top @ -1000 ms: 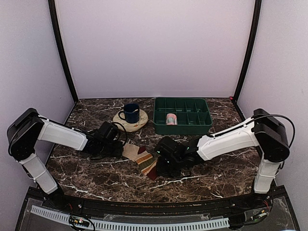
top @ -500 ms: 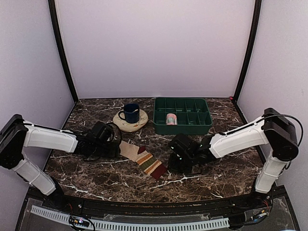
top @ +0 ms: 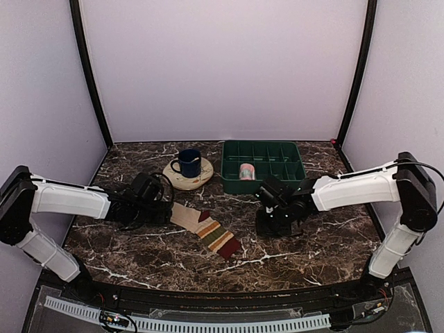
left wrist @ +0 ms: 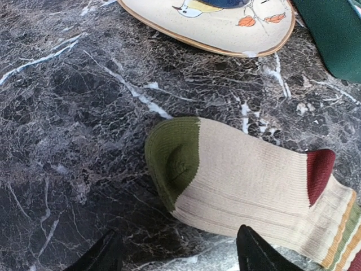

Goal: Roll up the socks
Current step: Move the sock to the center of the board.

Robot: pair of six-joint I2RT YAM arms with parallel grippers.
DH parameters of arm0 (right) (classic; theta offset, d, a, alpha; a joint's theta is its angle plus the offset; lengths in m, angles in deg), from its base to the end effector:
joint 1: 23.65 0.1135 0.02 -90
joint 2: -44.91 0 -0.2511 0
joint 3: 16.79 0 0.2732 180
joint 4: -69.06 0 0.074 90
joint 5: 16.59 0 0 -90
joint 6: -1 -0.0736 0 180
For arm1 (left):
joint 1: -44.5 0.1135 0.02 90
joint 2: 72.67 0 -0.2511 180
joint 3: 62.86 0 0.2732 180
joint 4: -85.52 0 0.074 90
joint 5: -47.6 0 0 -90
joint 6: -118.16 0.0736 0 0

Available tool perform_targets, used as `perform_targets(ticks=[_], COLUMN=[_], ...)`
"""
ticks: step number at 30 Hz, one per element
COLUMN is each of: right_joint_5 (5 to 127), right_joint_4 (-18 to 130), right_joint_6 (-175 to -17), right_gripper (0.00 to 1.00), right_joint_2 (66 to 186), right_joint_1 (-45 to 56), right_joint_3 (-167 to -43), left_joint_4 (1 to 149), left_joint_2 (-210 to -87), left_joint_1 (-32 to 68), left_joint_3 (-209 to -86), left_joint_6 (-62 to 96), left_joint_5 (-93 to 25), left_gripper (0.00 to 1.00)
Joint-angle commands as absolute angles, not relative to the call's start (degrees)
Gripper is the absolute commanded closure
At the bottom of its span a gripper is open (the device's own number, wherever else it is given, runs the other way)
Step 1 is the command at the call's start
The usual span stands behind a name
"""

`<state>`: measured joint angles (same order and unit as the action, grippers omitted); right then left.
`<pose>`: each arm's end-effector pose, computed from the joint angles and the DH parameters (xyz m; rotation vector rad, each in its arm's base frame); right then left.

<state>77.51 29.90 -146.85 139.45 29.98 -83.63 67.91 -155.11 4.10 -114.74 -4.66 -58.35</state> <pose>0.2057 0.2704 0.1013 0.1247 2.8231 0.4212 0.2559 -0.1912 0.1156 0.0302 2.3868 -0.2752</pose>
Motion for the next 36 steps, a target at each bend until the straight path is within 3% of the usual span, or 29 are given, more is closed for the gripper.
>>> perform_targets(ticks=[1,6,11,24,31,36], right_joint_5=[77.0,76.7,76.0,77.4,77.9,78.6], right_joint_4=[24.7,23.0,21.5,17.9,16.7,16.2], right_joint_6=[-141.1,-140.4,-139.5,-139.5,-136.9,-134.9], right_gripper=[0.75,0.64,0.59,0.57,0.62,0.79], right_joint_2=[142.2,146.9,152.2,157.9,161.4,162.4], right_joint_1=[34.0,38.0,40.6,42.3,42.8,42.8], right_joint_3=[-91.5,-98.9,-105.1,-106.8,-107.5,-106.1], left_joint_4=[66.8,67.3,69.3,71.9,72.1,71.7], left_joint_2=[-158.1,-161.0,-161.9,-164.6,-164.5,-162.8], left_joint_1=[4.1,5.5,6.9,7.9,8.0,8.0], left_joint_3=[-116.6,-118.0,-118.3,-117.6,-117.2,-116.7], left_joint_6=[-2.7,-1.3,-0.4,-0.9,-1.3,-1.6], left_joint_5=[-62.9,-64.6,-64.2,-63.1,-63.0,-62.8], left_gripper=[0.28,0.27,0.28,0.36,0.37,0.36])
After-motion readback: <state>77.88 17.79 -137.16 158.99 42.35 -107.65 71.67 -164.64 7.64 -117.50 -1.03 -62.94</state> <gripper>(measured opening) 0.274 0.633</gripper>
